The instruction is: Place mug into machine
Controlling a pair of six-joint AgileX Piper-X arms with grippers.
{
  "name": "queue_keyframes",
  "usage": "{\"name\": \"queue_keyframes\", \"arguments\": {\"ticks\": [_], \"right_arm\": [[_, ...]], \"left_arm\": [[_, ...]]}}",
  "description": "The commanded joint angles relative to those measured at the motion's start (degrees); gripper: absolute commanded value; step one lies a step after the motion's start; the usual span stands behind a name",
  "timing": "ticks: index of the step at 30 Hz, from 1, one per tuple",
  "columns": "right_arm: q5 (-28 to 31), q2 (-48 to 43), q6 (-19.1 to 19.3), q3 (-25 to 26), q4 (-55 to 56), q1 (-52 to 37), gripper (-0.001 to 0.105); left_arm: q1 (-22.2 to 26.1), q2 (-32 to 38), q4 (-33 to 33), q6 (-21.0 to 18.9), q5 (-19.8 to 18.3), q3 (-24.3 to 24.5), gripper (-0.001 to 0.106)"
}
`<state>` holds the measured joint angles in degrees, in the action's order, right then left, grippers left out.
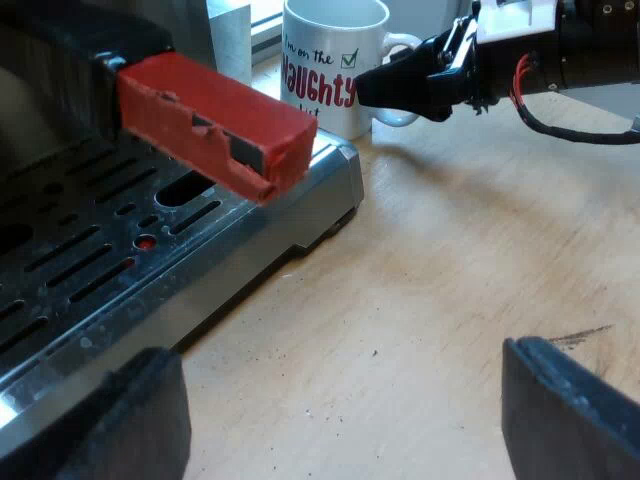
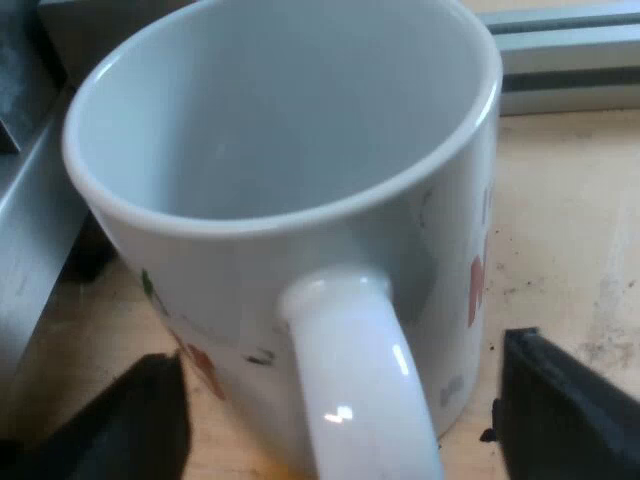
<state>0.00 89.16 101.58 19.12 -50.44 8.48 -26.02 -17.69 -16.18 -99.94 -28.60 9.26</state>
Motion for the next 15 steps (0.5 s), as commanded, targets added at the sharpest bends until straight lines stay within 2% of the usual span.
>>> {"name": "queue_keyframes", "arguments": {"ticks": [1,3,9,15], "right_arm": [[0.0,0.22,0.17,0.23,-0.72,0.03,0.032],[-0.48,0.08,0.17,0.23,-0.72,0.2,0.002],[-0.77,-4.84,1.99,0.23,1.44,1.05,0.0],[-0.77,-17.17,2.9,0.23,16.74,1.04,0.0]], "left_arm": [[-0.29,-0.02,0.84,-0.02,-0.39,0.23,0.067],[-0.29,-0.02,0.84,-0.02,-0.39,0.23,0.067],[-0.29,-0.02,0.84,-0.02,-0.39,0.23,0.067],[-0.29,-0.02,0.84,-0.02,-0.27,0.23,0.067]]}}
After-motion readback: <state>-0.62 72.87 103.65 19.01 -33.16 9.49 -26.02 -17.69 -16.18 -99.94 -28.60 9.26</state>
